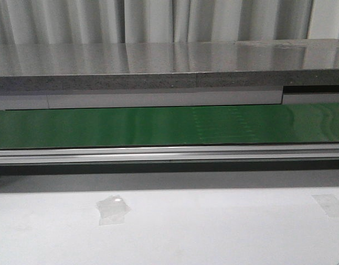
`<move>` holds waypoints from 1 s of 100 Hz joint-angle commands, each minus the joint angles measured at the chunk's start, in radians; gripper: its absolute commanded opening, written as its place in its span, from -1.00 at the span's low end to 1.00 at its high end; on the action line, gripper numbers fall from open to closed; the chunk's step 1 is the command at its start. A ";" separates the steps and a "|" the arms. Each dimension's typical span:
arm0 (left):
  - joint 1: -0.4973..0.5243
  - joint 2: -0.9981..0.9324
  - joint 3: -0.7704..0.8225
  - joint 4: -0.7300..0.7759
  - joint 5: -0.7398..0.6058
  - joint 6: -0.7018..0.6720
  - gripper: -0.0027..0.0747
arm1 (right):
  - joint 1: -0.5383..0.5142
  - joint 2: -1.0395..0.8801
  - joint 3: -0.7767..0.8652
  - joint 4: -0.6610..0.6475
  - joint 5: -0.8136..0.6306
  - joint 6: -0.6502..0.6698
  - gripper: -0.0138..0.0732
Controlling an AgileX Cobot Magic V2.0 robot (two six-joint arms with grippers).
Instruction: Move button from left to right
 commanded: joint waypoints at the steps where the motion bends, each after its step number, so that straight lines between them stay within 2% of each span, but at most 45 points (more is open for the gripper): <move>1: -0.007 -0.034 0.048 -0.003 -0.083 -0.011 -0.98 | -0.001 -0.015 -0.016 -0.007 -0.082 0.000 -0.91; 48: -0.007 -0.034 0.032 -0.003 -0.057 -0.011 -0.98 | -0.001 -0.015 -0.016 -0.007 -0.082 0.000 -0.91; 76: -0.007 0.008 -0.147 -0.039 0.178 -0.011 -0.98 | -0.001 -0.015 -0.016 -0.007 -0.082 0.000 -0.91; 88: -0.007 0.066 -0.266 -0.052 0.261 -0.011 -0.98 | -0.001 -0.015 -0.016 -0.007 -0.082 0.000 -0.91; 100: -0.007 0.149 -0.414 -0.048 0.419 -0.011 -0.98 | -0.001 -0.015 -0.016 -0.007 -0.082 0.000 -0.91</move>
